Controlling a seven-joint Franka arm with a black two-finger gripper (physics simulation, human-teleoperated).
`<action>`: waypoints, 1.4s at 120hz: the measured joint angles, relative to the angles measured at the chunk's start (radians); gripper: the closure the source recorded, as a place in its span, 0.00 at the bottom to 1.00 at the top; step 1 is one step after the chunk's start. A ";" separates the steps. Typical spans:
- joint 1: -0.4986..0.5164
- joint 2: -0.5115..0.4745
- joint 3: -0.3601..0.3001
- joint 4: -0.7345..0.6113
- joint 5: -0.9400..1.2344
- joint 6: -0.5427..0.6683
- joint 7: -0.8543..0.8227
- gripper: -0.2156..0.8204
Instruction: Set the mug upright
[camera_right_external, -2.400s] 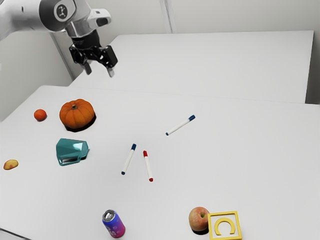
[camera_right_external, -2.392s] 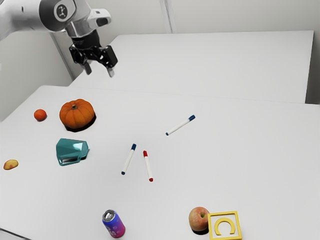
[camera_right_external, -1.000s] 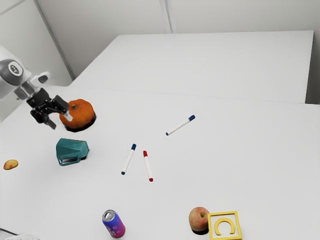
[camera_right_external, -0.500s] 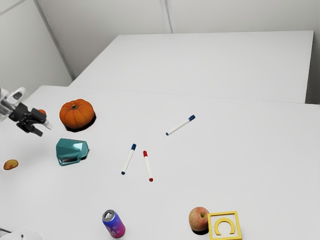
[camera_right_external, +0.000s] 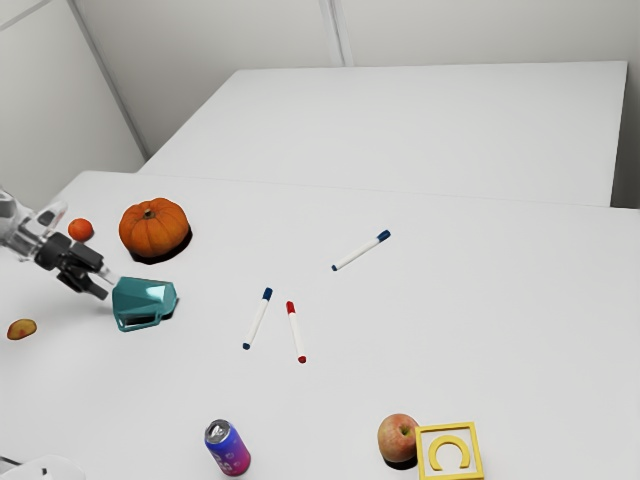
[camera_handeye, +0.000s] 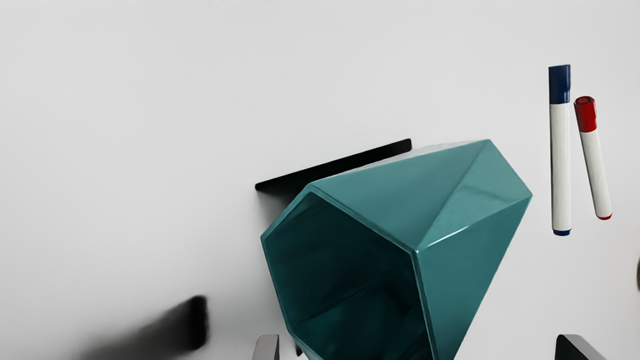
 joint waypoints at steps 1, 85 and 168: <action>0.000 0.000 0.000 -0.001 -0.003 -0.001 0.001 0.21; -0.015 0.005 -0.007 -0.056 -0.139 -0.022 0.051 0.80; -0.195 -0.304 -0.033 -0.266 -0.086 0.168 0.036 0.97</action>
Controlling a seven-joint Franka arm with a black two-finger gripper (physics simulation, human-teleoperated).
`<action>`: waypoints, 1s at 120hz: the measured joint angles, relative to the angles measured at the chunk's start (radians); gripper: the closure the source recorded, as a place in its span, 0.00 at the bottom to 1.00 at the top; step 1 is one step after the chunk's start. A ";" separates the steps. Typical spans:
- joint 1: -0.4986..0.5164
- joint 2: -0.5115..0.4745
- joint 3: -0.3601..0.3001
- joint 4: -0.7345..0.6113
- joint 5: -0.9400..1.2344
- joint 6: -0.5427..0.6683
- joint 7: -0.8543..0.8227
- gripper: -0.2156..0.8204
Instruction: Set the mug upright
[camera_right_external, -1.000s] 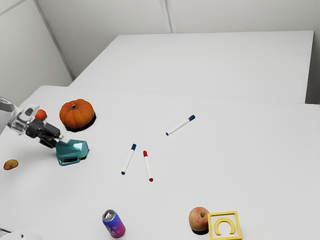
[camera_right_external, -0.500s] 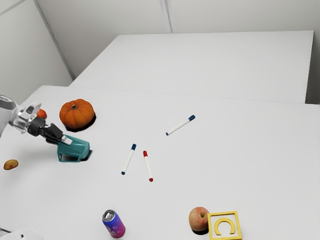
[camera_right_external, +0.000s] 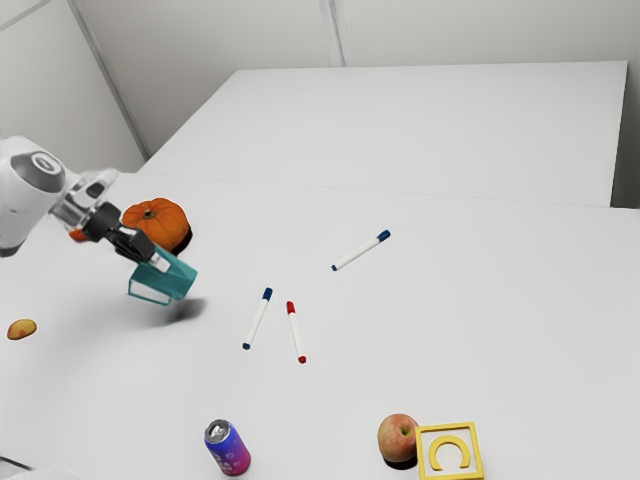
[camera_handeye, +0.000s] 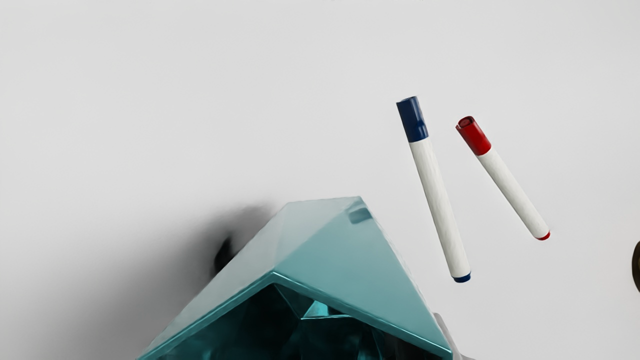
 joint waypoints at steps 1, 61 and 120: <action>-0.006 -0.004 0.000 -0.004 0.004 0.008 -0.001 0.97; -0.203 -0.127 -0.101 -0.150 0.409 0.283 -0.243 0.96; -0.180 -0.159 -0.181 -0.236 0.517 0.303 -0.501 0.95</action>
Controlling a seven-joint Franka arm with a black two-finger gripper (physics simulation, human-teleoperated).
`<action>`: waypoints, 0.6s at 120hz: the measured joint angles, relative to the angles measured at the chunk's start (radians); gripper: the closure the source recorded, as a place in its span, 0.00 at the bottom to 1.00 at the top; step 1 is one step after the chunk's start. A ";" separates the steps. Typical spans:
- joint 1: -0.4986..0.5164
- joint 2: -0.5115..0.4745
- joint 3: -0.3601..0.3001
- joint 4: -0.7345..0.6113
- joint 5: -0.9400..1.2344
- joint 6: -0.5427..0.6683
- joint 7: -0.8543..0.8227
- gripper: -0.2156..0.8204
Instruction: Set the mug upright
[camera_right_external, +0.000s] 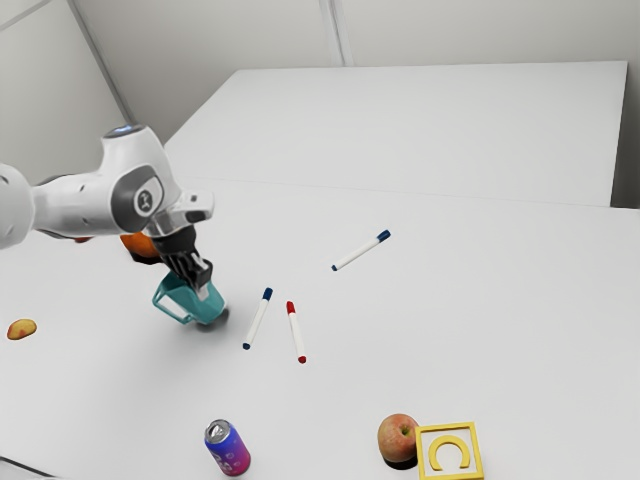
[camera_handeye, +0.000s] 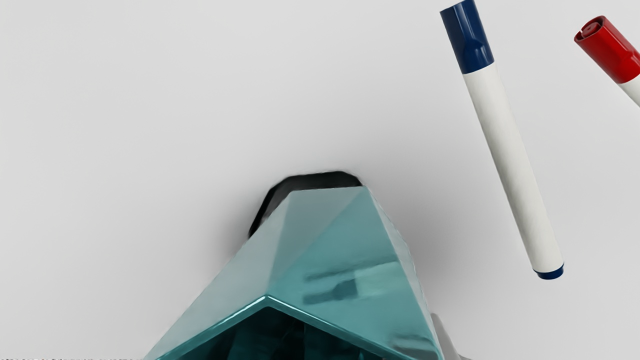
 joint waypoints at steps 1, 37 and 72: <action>0.000 0.001 -0.001 0.000 0.002 0.000 -0.004 0.95; -0.010 0.035 -0.024 -0.001 0.035 -0.001 -0.110 0.95; -0.026 0.057 -0.030 -0.003 0.040 0.007 -0.176 0.81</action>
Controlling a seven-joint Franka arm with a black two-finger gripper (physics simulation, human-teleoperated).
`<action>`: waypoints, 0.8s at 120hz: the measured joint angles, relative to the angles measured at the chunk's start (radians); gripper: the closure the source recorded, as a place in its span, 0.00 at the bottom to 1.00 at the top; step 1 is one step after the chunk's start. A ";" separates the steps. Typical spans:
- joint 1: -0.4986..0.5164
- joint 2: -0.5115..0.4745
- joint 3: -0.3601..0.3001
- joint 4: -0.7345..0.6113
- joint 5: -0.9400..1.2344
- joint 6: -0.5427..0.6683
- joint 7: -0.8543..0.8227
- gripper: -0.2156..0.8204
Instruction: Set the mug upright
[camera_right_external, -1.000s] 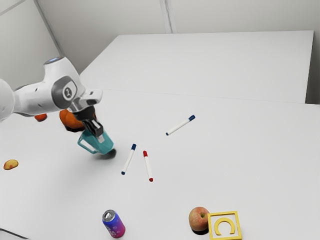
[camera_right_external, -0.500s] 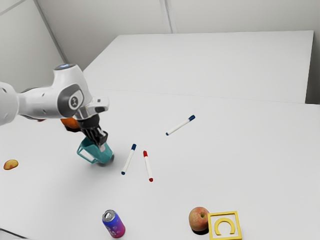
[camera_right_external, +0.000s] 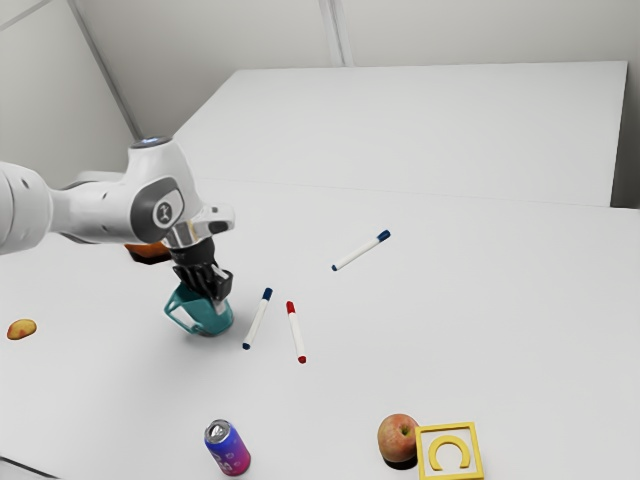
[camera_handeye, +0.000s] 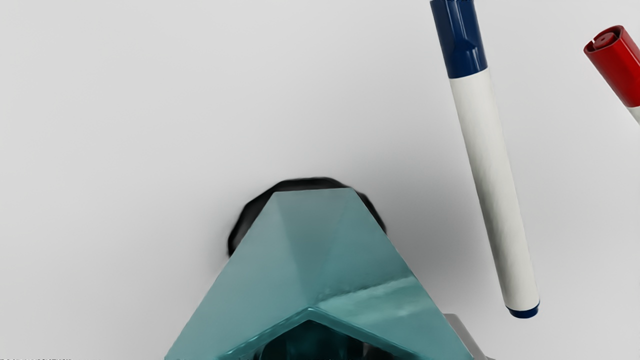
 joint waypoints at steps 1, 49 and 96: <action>0.000 0.000 0.000 -0.001 0.000 0.000 -0.001 0.80; -0.004 -0.095 -0.025 0.001 -0.003 -0.016 -0.047 0.45; -0.004 -0.097 -0.046 0.368 -0.004 -0.209 -0.084 0.26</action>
